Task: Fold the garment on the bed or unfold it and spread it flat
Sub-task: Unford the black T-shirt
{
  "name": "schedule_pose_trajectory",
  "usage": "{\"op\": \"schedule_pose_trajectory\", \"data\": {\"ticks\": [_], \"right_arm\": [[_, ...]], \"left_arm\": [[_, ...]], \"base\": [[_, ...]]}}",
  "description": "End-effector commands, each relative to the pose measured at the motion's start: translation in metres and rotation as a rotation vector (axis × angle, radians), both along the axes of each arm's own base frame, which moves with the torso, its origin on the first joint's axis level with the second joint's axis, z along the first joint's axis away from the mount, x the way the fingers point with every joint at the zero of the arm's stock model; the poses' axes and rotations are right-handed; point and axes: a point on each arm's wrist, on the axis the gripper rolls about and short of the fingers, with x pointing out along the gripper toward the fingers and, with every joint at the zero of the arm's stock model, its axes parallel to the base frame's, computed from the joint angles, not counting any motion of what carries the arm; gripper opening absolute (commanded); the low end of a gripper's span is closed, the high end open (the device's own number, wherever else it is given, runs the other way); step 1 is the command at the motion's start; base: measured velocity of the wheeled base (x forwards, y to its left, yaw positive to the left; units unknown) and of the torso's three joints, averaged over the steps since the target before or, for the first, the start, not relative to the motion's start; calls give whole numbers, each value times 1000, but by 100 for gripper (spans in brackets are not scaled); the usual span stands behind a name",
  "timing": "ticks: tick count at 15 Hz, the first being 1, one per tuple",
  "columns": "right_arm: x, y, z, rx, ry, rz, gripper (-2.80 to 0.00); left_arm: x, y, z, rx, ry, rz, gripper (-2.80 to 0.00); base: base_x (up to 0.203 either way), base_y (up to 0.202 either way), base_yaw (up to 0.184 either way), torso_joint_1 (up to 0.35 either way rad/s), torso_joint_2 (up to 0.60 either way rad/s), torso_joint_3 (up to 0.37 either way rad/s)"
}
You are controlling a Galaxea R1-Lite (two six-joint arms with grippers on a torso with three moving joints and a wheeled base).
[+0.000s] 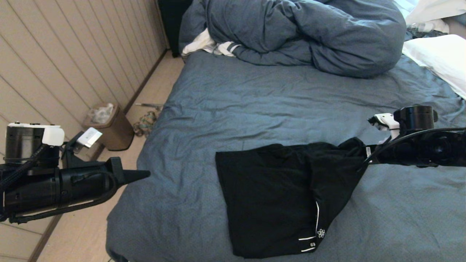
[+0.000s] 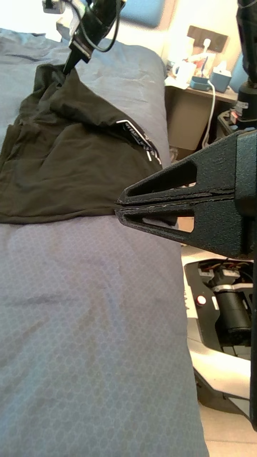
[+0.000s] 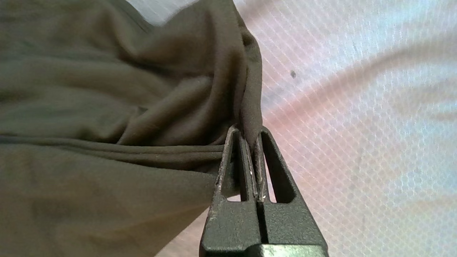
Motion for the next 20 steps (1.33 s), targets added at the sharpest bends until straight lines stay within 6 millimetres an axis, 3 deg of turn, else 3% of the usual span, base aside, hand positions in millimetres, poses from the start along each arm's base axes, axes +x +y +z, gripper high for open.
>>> {"op": "schedule_pose_trajectory", "data": {"ticks": [1,2,8,9,10,15,20], "right_arm": [[2,-7,-9,4,24,-11,-280],[0,-9,-7,7,23,-7,0],[-16,-14,20,18,-52,-6,0],[-23,-10,26,21,-67,1,-280],[-33,-4,31,26,-76,13,-280],[-66,74,18,139,72,197,-280],[-55,123,-9,193,192,230,-280]], "left_arm": [[0,-1,0,-4,3,-7,-280],[0,-1,0,-4,3,-7,-280],[-1,-4,-2,-3,9,-20,-280],[-2,-4,-2,-3,7,-20,-280],[-2,-4,-1,-3,6,-22,-280],[-3,-6,0,-1,-1,-21,-280],[-14,-21,0,57,47,-29,-280]], "base": [[0,0,0,0,0,0],[0,0,0,0,0,0],[0,0,0,0,0,0],[0,0,0,0,0,0],[0,0,0,0,0,0],[0,0,0,0,0,0],[0,0,0,0,0,0]]}}
